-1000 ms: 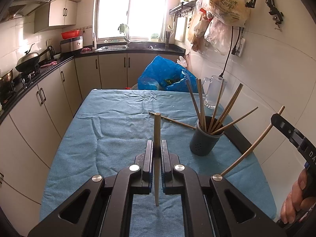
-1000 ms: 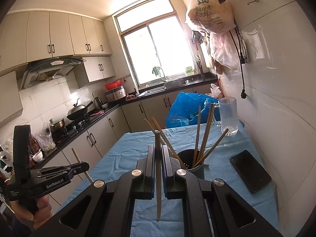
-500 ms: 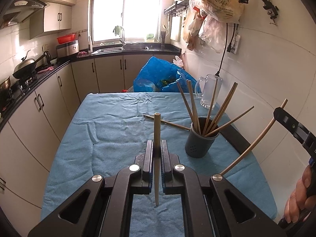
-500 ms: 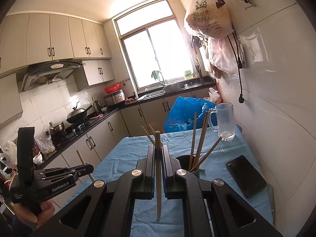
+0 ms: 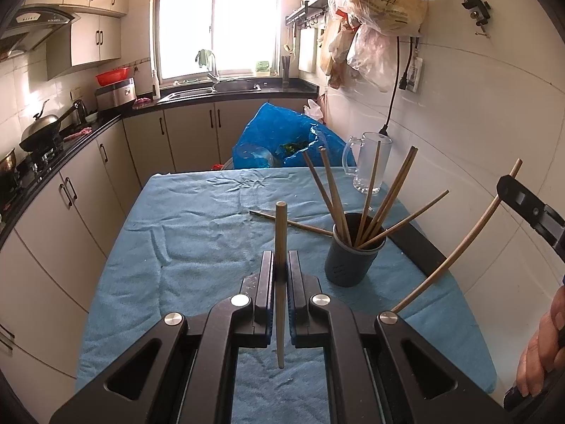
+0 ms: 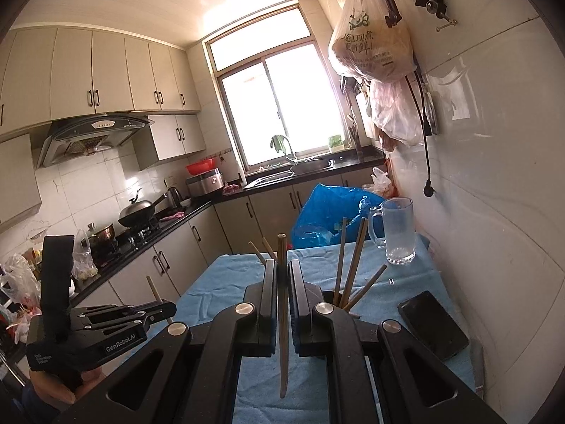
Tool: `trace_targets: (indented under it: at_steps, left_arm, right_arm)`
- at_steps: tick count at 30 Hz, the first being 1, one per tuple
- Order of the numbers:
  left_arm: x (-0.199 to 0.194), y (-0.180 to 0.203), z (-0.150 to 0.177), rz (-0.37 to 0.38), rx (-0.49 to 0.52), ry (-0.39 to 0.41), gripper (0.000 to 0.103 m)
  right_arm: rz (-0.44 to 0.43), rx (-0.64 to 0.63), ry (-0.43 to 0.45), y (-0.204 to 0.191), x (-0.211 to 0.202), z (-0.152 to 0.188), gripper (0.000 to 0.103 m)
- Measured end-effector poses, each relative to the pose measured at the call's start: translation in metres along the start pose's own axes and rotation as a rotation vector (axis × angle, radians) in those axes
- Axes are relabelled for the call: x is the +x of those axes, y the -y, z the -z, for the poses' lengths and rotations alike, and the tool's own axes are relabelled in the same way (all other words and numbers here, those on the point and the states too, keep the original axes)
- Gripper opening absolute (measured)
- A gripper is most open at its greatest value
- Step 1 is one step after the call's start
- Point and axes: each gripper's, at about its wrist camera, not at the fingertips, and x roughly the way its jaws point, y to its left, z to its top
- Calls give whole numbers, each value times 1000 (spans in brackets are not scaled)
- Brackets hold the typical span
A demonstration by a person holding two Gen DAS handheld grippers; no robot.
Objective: Organize utensils
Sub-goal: 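Hold both chopsticks upright and carry them toward the black cup, then lower both chopsticks into the black cup and open both grippers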
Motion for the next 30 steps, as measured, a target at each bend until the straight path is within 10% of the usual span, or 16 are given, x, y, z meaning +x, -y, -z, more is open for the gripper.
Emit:
trace_targets:
  at_steps: [30]
  left_arm:
    - [2,47,-111,115,2,117,6]
  right_arm:
    - [92,-46,116,5,22,-85,7]
